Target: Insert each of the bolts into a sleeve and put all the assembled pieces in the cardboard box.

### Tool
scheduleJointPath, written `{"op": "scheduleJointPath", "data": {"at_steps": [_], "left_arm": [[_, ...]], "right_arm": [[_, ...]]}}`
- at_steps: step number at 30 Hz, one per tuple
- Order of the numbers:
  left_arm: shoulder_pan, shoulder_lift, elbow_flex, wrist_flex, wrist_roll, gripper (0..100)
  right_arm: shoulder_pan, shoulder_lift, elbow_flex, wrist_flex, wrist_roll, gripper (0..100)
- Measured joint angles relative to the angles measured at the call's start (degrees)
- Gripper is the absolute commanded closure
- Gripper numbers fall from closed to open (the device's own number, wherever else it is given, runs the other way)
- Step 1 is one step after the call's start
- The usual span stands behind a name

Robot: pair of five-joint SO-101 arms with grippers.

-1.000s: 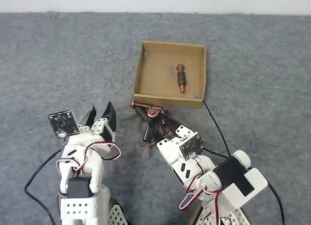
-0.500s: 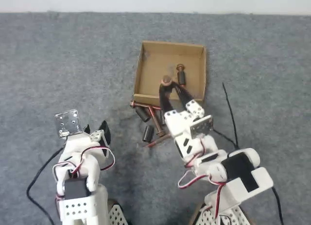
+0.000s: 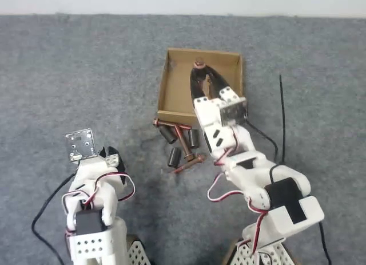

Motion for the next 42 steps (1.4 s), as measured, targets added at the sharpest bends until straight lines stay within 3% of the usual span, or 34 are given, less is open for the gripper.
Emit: {"op": "scheduleJointPath", "data": {"at_steps": [8,22,30,42], "left_arm": [[0.0,0.0,0.0,0.0,0.2,99],[0.0,0.0,0.0,0.0,0.2,99],[0.0,0.0,0.0,0.0,0.2,99],[0.0,0.0,0.0,0.0,0.2,99]], "right_arm": [[0.6,0.0,-11.8,21.2,0.0,99.3],[0.4,0.1,-37.8,76.0,0.0,99.3],[0.4,1.4,-47.6,92.7,0.0,99.3],[0.4,16.3,-68.9,113.4,0.0,99.3]]}}
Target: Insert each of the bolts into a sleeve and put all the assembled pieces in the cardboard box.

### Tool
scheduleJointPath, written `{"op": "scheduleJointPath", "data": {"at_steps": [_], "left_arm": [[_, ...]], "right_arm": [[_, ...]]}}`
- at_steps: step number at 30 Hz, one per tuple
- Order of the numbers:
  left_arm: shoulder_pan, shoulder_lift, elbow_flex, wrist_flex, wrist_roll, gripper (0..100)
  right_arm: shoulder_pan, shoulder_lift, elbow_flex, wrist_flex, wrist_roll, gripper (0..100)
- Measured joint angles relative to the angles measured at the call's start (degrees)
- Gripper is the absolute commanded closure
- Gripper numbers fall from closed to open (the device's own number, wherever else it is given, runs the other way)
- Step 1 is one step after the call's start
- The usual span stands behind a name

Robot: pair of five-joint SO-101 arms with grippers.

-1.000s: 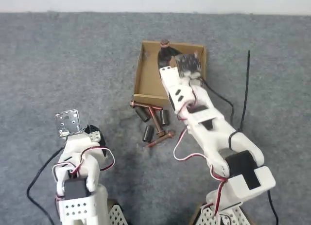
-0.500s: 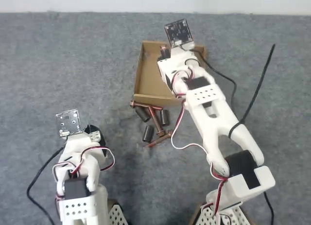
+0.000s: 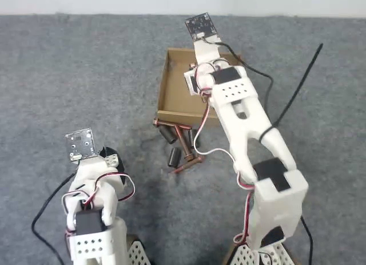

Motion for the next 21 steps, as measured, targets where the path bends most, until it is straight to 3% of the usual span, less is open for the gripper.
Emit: {"op": "scheduleJointPath", "data": {"at_steps": [17,21], "left_arm": [[0.0,0.0,0.0,0.0,0.0,99],[0.0,0.0,0.0,0.0,0.0,99]], "right_arm": [[2.9,16.9,-13.5,3.7,0.0,99.2],[3.2,18.8,-13.5,3.7,3.3,99.2]]}}
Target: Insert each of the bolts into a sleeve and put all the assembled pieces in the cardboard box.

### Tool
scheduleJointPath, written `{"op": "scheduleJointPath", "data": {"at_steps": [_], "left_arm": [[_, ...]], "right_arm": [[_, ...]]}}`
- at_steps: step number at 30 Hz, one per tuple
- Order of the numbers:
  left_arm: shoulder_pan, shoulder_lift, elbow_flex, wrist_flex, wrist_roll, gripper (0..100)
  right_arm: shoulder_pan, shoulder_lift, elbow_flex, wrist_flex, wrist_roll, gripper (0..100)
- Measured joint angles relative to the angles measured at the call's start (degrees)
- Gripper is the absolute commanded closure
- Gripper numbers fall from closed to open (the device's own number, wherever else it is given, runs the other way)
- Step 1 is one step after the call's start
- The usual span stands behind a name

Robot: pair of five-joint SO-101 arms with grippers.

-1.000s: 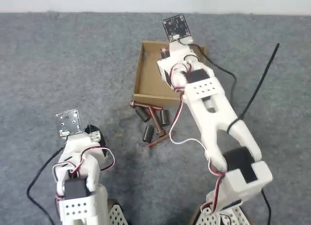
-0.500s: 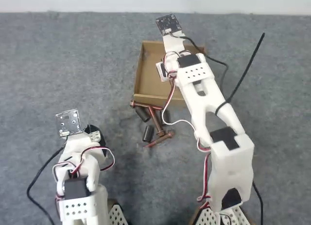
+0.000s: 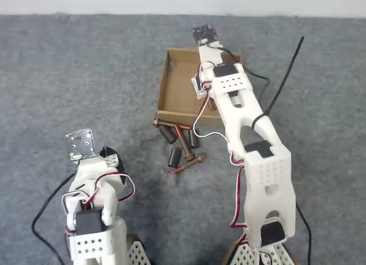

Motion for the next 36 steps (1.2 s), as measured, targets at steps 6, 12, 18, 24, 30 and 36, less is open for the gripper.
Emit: {"op": "scheduleJointPath", "data": {"at_steps": [6,12,18,24,30,36], "left_arm": [[0.0,0.0,0.0,0.0,0.0,99],[0.0,0.0,0.0,0.0,0.0,99],[0.0,0.0,0.0,0.0,0.0,99],[0.0,0.0,0.0,0.0,0.0,99],[0.0,0.0,0.0,0.0,0.0,99],[0.0,0.0,0.0,0.0,0.0,99]], "right_arm": [[-0.1,0.1,0.0,0.0,1.5,98.5],[-0.2,0.1,-1.3,3.6,1.7,84.6],[0.3,0.0,-9.9,13.3,1.7,93.5],[0.3,0.0,-19.4,26.1,1.7,98.9],[-2.0,0.0,-29.6,43.5,-0.4,98.9],[-4.6,-0.5,-31.2,46.0,-4.2,99.3]]}}
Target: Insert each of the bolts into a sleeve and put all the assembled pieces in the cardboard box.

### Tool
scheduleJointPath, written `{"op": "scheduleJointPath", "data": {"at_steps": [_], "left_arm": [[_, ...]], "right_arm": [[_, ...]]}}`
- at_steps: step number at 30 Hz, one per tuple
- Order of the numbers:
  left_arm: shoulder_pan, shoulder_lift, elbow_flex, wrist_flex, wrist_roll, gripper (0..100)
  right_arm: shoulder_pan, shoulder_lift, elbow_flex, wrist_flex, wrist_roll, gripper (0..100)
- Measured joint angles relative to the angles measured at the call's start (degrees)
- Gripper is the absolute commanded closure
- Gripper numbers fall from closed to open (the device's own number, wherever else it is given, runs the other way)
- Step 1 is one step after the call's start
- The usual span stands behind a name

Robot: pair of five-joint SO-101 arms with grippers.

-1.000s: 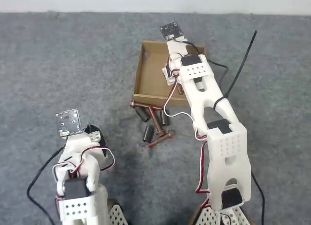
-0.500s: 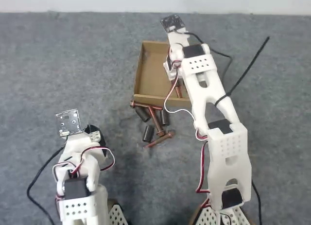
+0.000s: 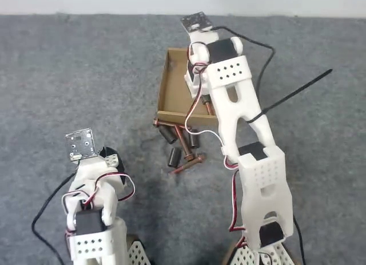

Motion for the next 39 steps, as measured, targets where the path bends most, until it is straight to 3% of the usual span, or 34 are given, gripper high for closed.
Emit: {"op": "scheduleJointPath", "data": {"at_steps": [17,27,34,39], "left_arm": [[0.0,0.0,0.0,0.0,0.0,99],[0.0,0.0,0.0,0.0,0.0,99],[0.0,0.0,0.0,0.0,0.0,99],[0.0,0.0,0.0,0.0,0.0,99]], "right_arm": [[-12.4,-26.0,26.7,0.0,-0.7,99.3],[-18.2,-28.7,39.8,-1.3,-0.7,99.1],[-18.2,-28.7,51.7,-13.9,0.8,85.4],[-18.2,-28.7,57.2,-23.6,2.6,89.2]]}}
